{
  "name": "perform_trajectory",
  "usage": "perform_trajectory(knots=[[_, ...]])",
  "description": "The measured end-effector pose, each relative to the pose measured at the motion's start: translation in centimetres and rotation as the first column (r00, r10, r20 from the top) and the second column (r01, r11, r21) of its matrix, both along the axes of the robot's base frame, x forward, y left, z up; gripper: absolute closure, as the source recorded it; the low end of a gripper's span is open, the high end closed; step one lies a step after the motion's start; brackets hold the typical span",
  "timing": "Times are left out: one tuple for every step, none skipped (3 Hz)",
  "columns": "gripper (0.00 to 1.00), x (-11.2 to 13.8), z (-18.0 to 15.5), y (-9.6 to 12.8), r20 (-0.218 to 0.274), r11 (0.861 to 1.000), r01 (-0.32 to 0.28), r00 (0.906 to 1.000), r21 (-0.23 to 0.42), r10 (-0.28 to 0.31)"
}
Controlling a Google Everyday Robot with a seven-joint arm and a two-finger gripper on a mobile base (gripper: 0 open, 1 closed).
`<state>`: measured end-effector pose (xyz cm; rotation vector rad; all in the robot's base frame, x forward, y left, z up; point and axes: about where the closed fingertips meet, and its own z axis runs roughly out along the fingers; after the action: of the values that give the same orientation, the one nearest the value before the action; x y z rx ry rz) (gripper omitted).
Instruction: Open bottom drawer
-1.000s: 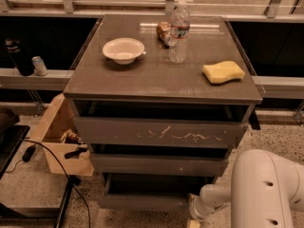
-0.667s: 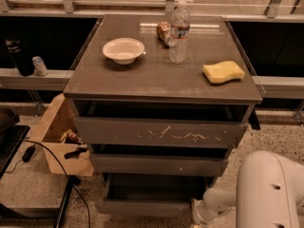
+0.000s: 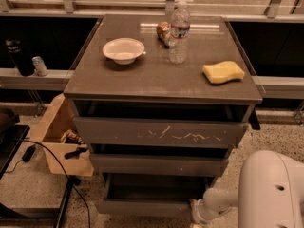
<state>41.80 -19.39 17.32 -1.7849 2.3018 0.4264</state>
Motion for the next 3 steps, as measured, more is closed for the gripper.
perform_trajectory(knots=[[0.0,1.1,2.0,0.5,0.037,1.0,-0.007,0.9993,0.011,0.007],[0.0,2.1,3.5,1.0,0.069,1.0,-0.016,0.9975,0.017,0.015],[0.19,3.5,5.0,1.6,0.101,0.999,-0.026,0.9946,0.021,0.024]])
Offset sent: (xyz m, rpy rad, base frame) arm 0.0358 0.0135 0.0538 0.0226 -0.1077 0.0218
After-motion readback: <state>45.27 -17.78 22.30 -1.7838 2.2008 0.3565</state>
